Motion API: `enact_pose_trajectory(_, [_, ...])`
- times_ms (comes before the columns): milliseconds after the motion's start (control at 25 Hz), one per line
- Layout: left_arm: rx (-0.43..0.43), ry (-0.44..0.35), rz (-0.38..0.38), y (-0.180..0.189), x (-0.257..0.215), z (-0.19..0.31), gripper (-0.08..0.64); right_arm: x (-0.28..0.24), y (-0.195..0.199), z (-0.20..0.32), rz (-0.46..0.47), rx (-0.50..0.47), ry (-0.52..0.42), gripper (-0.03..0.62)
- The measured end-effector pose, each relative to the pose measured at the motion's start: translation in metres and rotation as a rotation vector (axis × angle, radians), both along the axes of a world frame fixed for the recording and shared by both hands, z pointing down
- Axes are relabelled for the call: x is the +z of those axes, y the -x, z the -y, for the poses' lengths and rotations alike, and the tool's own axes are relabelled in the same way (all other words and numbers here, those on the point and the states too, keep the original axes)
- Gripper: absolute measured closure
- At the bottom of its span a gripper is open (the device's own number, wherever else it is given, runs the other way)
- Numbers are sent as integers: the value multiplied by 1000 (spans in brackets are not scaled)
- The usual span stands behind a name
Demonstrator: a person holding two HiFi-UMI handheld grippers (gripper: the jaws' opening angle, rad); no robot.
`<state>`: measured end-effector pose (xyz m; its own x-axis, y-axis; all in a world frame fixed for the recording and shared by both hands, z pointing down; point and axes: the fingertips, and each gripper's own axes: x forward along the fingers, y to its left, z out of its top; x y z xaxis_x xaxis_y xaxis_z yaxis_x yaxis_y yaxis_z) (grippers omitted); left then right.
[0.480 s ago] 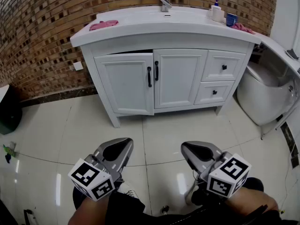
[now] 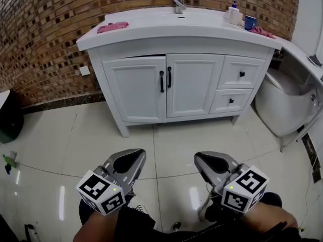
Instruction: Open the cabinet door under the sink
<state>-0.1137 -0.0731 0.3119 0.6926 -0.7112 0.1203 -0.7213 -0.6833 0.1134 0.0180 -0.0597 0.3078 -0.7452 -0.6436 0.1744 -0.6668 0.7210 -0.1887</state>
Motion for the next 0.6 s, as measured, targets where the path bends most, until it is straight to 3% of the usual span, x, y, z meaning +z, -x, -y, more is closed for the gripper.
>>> enact_pose_trajectory(320, [-19, 16, -23, 1, -1, 11, 554, 4, -2, 15, 12, 27, 35, 584])
enact_pose_trajectory(600, [20, 5, -1, -5, -5, 14, 554, 3, -2, 33, -2, 68, 26, 584])
